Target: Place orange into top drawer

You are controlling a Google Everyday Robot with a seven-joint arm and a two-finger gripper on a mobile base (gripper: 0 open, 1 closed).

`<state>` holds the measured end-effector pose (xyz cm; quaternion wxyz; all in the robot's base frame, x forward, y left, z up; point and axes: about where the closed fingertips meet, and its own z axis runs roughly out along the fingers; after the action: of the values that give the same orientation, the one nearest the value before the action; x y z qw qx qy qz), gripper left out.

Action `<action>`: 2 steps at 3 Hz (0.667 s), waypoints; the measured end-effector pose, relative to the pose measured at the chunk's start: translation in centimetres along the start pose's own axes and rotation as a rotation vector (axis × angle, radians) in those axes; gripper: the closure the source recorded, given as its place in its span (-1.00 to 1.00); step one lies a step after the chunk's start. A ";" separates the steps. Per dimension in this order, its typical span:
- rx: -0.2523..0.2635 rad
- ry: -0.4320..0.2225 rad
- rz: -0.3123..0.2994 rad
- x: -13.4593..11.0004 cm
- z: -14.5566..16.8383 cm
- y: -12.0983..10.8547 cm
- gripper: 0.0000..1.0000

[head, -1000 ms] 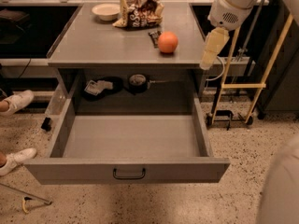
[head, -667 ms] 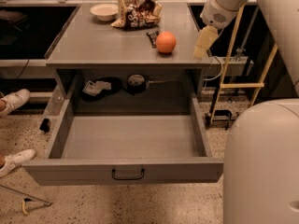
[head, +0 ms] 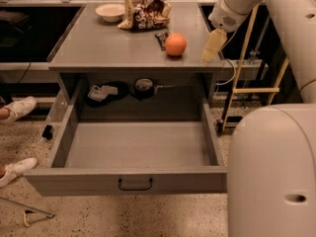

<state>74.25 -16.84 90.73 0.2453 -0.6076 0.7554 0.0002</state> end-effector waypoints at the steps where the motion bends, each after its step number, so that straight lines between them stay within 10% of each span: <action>1: -0.033 -0.037 -0.060 -1.5 4.2 -1.4 -1.00; 2: 0.009 -0.025 -0.124 -5.7 7.4 -3.5 -1.00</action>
Offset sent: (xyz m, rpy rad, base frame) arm 0.2002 0.0281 0.0591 -0.0436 -0.0583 0.1415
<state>81.06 -10.29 87.35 0.2570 -0.6520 0.7133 -0.0110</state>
